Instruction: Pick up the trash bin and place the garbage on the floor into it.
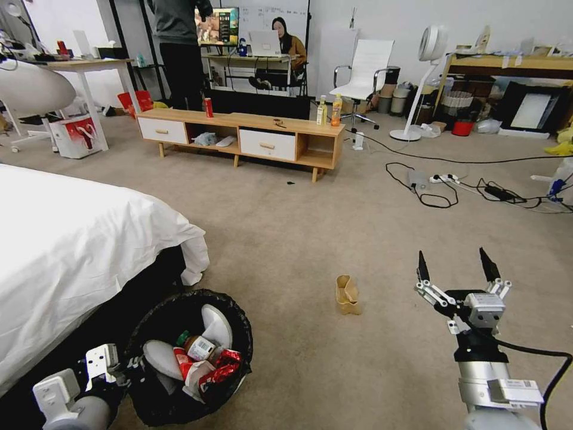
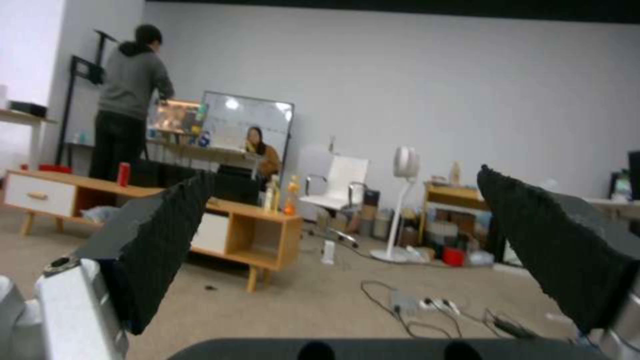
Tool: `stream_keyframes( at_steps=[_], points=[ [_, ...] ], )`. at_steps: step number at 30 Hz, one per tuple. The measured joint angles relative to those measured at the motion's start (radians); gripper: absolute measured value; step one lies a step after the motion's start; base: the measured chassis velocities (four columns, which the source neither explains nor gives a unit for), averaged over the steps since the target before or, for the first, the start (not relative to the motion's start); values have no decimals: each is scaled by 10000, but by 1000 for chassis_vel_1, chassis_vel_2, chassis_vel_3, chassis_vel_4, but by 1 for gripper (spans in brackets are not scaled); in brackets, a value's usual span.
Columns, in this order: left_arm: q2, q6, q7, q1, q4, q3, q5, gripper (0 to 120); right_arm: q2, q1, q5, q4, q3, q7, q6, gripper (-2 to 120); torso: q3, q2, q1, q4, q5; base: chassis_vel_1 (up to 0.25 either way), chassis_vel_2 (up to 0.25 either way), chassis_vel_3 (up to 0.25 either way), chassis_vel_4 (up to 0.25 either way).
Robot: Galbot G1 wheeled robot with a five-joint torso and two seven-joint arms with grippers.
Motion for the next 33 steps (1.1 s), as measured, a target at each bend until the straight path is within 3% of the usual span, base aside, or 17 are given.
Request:
stream_keyframes(
  at_steps=[11, 24, 33],
  points=[
    [-19, -7, 40, -122, 47, 22, -8, 1, 894, -298, -584, -293, 11, 279, 125, 100, 0, 0, 0, 0, 1, 0, 0, 0, 0],
    [-73, -7, 53, -122, 59, 28, -17, 1, 996, -403, -640, -396, 142, 307, 272, 100, -1, 0, 0, 0, 2, -9, 4, 5, -8],
    [-70, -3, 58, -64, 31, -17, -21, 1, 960, -325, -610, -475, 124, 368, 284, 100, 1, 0, 0, 3, 2, -154, 161, 151, -161]
  ],
)
